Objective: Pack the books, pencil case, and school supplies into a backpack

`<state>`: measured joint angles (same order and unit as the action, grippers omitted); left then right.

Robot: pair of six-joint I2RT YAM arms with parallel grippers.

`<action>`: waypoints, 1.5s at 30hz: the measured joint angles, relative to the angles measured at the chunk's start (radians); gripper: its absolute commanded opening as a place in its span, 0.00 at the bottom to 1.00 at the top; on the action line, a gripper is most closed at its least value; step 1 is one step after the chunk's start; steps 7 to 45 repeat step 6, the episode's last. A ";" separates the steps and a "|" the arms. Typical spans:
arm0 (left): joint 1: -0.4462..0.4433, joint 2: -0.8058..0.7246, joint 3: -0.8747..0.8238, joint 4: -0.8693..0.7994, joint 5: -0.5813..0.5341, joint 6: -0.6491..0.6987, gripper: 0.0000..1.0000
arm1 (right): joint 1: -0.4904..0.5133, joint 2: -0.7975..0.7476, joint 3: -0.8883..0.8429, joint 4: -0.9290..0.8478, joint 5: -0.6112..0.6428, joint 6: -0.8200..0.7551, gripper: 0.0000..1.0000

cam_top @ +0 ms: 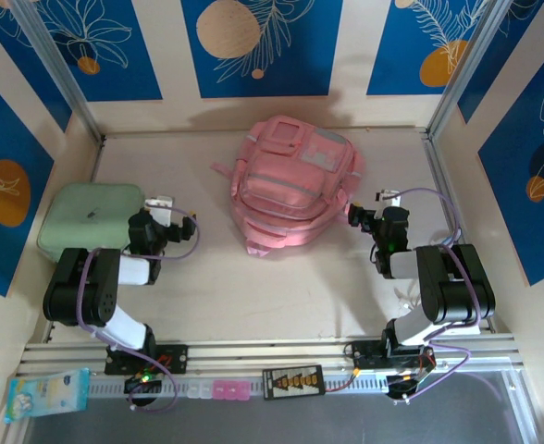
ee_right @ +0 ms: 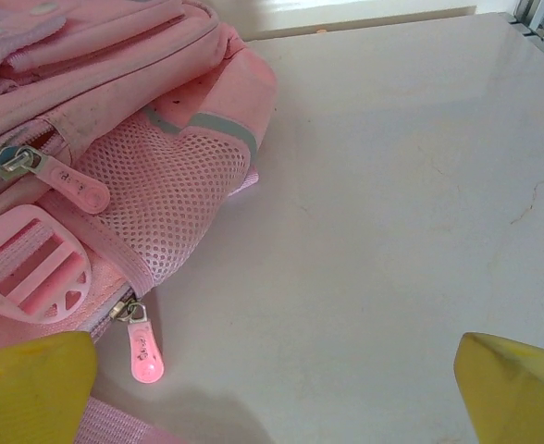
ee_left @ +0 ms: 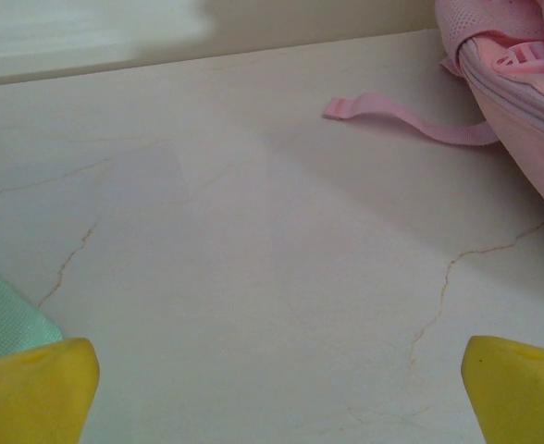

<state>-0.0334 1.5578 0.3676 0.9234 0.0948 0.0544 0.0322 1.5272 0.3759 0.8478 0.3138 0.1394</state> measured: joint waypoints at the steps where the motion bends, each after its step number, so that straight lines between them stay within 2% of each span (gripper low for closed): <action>1: 0.000 0.002 0.002 -0.004 -0.002 0.000 1.00 | 0.000 0.000 0.000 -0.001 0.000 0.000 0.99; 45: -0.001 0.003 0.006 -0.013 -0.011 0.000 1.00 | 0.000 0.000 0.000 -0.003 0.000 0.000 0.99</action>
